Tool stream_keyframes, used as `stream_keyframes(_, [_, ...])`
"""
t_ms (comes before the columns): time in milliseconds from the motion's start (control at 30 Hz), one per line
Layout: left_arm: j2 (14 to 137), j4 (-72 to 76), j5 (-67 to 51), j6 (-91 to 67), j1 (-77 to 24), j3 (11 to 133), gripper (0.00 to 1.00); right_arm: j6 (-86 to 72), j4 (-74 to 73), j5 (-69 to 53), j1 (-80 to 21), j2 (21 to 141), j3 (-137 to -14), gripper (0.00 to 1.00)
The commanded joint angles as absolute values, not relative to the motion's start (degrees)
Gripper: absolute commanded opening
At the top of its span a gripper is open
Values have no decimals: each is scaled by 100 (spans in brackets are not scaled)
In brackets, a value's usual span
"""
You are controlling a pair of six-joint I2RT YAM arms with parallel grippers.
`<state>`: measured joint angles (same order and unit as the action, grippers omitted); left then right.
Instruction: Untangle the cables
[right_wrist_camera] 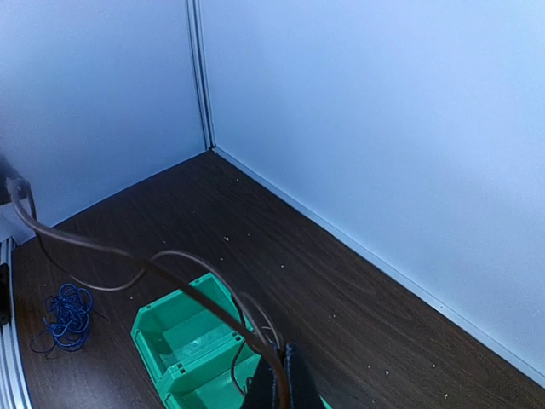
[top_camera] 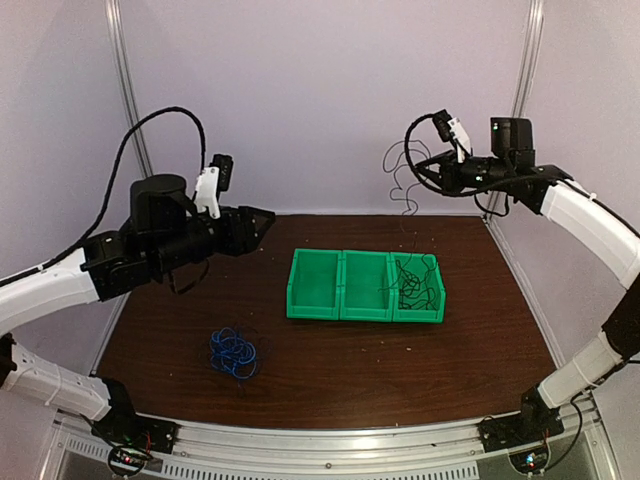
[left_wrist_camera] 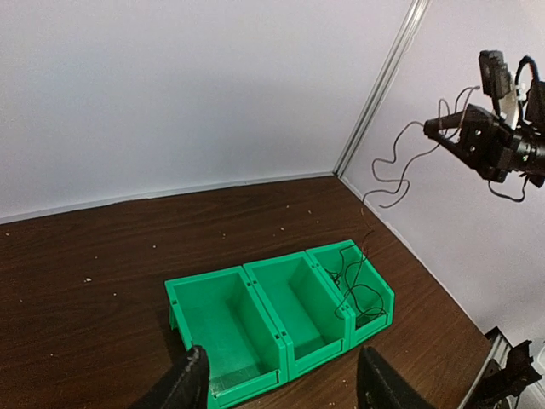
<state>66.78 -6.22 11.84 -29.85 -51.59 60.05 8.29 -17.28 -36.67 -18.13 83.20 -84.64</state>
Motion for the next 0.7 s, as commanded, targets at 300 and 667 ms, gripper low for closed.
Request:
stream_keyframes(300, [6612, -470, 1405, -2839, -5159, 5916, 60, 996, -1558, -3525, -1463, 8036, -8092, 0])
stream_keyframes(667, [6637, -443, 1451, -2839, -5159, 5867, 60, 1017, -1693, -3520, -1358, 7995, -8410, 0])
